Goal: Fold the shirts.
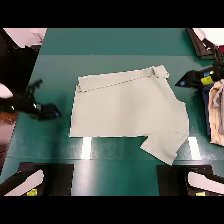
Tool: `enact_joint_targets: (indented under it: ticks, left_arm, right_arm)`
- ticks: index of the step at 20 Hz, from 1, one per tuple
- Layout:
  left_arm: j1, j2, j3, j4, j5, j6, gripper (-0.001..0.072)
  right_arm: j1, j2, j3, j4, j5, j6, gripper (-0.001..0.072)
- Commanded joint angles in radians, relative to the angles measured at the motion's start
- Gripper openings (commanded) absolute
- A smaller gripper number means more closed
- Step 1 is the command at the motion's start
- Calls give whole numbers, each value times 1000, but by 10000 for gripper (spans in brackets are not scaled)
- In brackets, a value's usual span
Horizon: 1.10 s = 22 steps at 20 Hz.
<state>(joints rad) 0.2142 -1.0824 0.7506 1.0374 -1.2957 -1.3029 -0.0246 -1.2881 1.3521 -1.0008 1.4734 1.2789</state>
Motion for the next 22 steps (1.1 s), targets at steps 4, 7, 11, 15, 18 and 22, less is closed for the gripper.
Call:
enact_joint_targets:
  ticks: [4, 7, 11, 15, 18, 22]
  left_arm:
    - [6, 40, -252, -127, 91, 55, 449]
    - [4, 39, -280, -134, 108, 55, 448]
    - [3, 39, -304, -188, 139, 94, 446]
    - [3, 39, -307, -216, 157, 106, 418]
    - [3, 39, -307, -240, 189, 106, 417]
    - [3, 35, -307, -251, 188, 108, 417]
  right_arm:
    - [-5, 185, -211, 12, -83, -6, 283]
    - [-4, 226, -216, 12, -95, -6, 283]
    - [-4, 258, -215, 14, -129, -6, 283]
    - [-4, 259, -215, 13, -130, -5, 283]
    - [-4, 259, -216, 13, -132, -5, 283]
    - [-4, 259, -215, 13, -132, -5, 283]
